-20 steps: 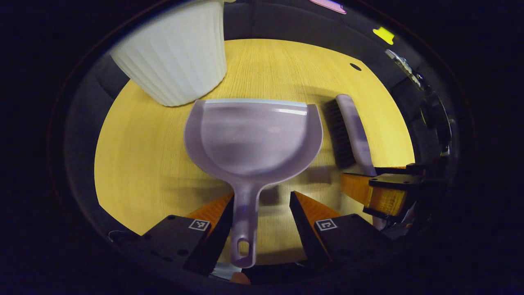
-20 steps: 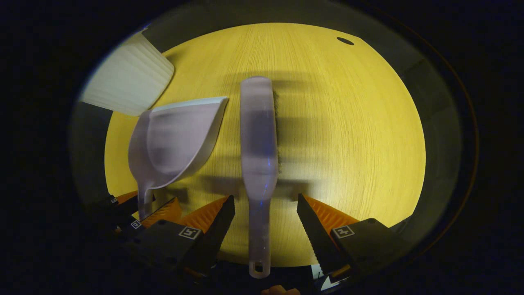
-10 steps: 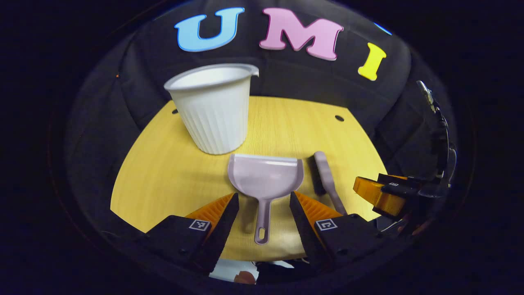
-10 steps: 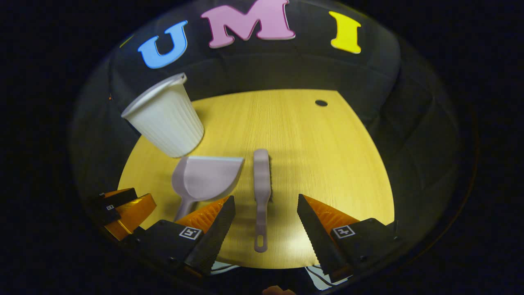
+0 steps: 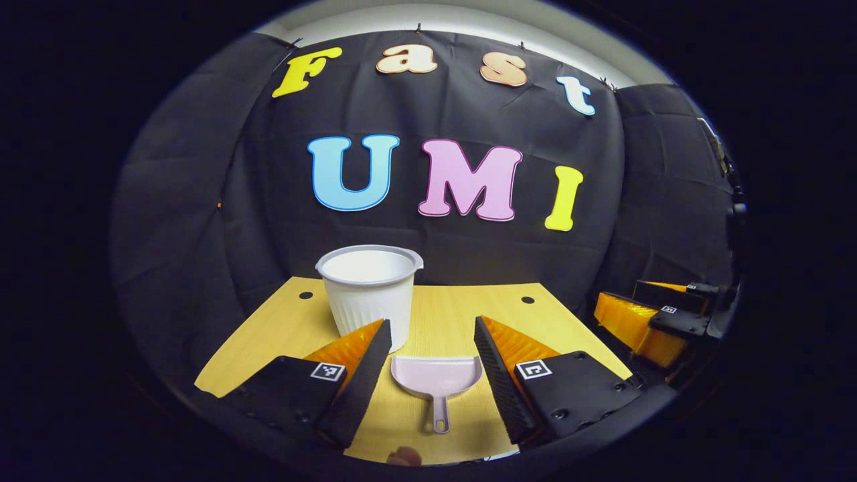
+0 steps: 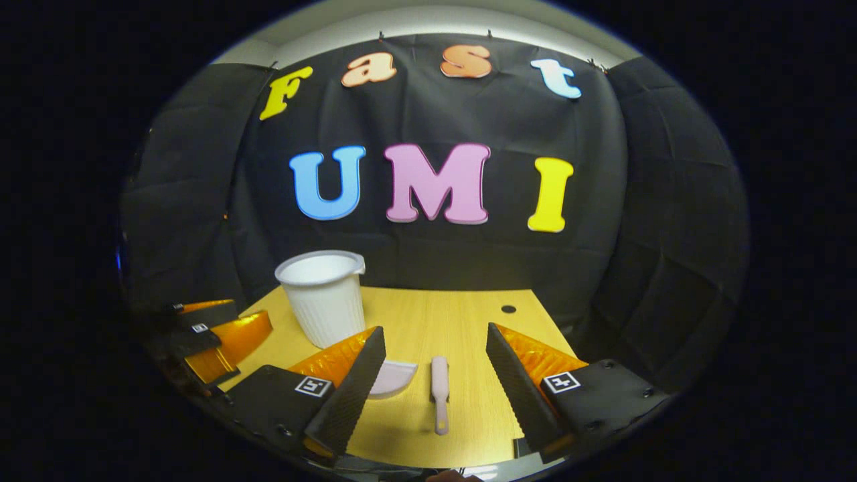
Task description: Pick up the small broom and dustpan from the desktop, sweep the trash into the dustpan with the broom, and then empty the trash into the garbage bin.
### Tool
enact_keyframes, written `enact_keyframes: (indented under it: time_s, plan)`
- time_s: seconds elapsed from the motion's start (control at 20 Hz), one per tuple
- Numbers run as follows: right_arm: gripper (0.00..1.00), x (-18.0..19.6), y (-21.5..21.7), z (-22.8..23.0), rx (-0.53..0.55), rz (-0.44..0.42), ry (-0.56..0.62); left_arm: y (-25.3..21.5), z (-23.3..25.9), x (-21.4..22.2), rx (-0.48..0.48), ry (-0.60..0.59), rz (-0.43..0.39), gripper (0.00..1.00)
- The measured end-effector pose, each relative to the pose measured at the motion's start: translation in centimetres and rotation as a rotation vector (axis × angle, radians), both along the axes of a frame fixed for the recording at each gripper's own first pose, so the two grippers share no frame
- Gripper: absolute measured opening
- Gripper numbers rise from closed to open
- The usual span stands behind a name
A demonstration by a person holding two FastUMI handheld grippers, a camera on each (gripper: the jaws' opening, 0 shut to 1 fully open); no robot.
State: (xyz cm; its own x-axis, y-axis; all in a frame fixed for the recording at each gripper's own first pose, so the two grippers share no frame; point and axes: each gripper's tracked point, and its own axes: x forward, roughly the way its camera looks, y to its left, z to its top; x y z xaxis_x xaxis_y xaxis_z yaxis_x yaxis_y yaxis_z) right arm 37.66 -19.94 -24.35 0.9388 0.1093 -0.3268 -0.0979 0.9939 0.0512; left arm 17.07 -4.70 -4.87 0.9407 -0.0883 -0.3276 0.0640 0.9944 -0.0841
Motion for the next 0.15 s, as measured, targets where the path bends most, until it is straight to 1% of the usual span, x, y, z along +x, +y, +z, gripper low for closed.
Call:
enact_keyframes:
  time_s: [0.05,0.15]
  plan:
    - [0.98,-0.4,0.4,1.8,-0.001,0.003,-0.055,0.0,0.4,-0.2,-0.021,-0.026,0.003,0.76]
    - [0.99,-1.3,0.2,6.7,0.011,-0.022,-0.212,0.5,1.0,-0.8,-0.040,-0.058,-0.004,0.76]
